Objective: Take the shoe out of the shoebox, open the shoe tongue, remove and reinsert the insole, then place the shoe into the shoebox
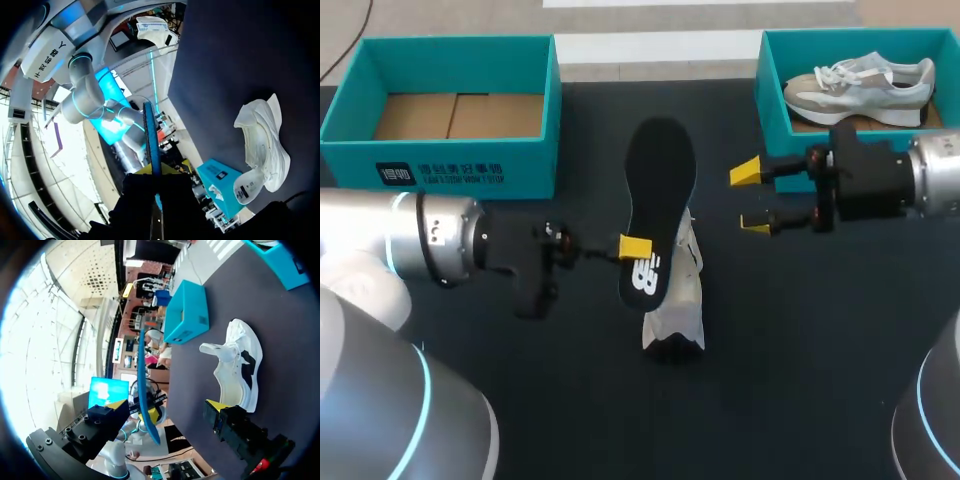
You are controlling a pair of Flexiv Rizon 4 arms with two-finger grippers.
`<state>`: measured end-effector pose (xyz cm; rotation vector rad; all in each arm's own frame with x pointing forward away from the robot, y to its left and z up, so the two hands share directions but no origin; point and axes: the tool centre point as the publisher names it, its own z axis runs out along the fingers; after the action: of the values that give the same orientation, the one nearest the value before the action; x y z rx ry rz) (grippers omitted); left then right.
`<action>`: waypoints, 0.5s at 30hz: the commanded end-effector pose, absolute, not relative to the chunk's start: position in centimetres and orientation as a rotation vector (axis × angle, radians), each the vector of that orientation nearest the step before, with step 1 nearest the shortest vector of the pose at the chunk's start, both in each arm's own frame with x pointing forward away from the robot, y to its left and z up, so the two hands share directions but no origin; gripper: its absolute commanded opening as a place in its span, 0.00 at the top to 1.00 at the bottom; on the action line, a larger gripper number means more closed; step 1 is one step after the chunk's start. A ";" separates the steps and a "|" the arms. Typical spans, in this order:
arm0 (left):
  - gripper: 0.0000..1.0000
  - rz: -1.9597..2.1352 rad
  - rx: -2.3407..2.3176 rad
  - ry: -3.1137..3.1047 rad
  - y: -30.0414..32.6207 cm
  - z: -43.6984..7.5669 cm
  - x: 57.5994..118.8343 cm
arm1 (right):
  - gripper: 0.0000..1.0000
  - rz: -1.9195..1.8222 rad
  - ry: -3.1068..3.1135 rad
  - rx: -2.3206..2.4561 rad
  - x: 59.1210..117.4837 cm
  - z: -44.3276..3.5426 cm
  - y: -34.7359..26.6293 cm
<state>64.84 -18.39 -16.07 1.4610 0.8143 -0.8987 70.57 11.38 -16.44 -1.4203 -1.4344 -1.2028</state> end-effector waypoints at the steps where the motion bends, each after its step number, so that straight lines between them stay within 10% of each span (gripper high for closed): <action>1: 1.00 -0.884 1.431 0.843 -19.9 -16.5 64.5 | 0.00 -1.182 -1.447 -1.415 71.2 -16.7 12.8; 15: 1.00 -0.868 1.371 0.891 -23.3 -17.0 65.3 | 0.13 -1.183 -1.453 -1.396 70.5 -16.0 14.3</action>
<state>65.08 -21.89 -16.67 1.3787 0.8902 -0.8755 70.58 13.81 -16.04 -1.3892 -1.4525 -1.1836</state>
